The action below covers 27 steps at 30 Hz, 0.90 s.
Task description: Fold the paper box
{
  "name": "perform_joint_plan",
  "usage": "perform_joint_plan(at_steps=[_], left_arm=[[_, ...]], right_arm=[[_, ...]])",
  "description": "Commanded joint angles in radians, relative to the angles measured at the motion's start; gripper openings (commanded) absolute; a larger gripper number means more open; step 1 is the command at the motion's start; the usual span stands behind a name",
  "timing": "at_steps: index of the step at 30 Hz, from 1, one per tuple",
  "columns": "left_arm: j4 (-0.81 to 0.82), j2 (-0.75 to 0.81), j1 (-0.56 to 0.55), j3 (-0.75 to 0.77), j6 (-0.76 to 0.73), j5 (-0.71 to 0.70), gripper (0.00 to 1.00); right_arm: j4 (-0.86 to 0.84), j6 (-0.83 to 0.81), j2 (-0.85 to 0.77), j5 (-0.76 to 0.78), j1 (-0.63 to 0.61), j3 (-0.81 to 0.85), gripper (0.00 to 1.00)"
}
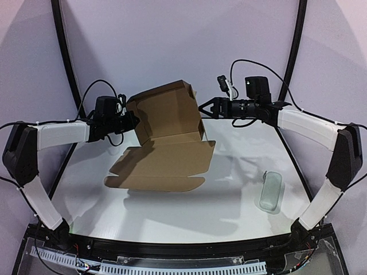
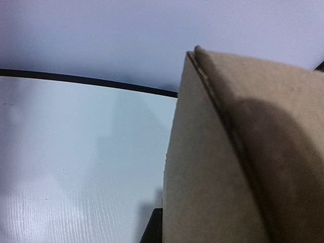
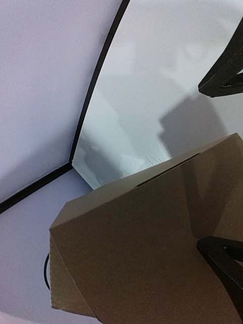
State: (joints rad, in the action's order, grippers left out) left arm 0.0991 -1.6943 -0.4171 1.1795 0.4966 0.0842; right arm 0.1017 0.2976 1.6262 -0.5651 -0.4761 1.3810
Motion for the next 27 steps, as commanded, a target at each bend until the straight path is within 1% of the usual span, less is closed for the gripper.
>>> perform_joint_plan(at_steps=[1, 10, 17, 23, 27], left_arm=[[-0.031, 0.003, -0.005, 0.053, 0.039, -0.018, 0.01], [-0.054, 0.020, -0.005, 0.048, 0.036, 0.003, 0.01], [-0.083, 0.035, -0.005, 0.048, 0.039, -0.019, 0.01], [-0.120, 0.037, -0.005, 0.052, 0.041, -0.048, 0.01], [-0.141, 0.035, -0.005, 0.058, 0.042, -0.063, 0.01]], right_arm=[[-0.065, -0.010, 0.040, -0.073, -0.035, 0.038, 0.98], [-0.083, -0.117, 0.080, -0.072, -0.081, 0.047, 0.98], [-0.024, -0.285, 0.087, -0.014, -0.142, 0.056, 0.98], [0.003, -0.323, 0.086, -0.096, -0.160, 0.057, 0.98], [0.017, -0.326, 0.066, -0.115, -0.163, 0.046, 0.98]])
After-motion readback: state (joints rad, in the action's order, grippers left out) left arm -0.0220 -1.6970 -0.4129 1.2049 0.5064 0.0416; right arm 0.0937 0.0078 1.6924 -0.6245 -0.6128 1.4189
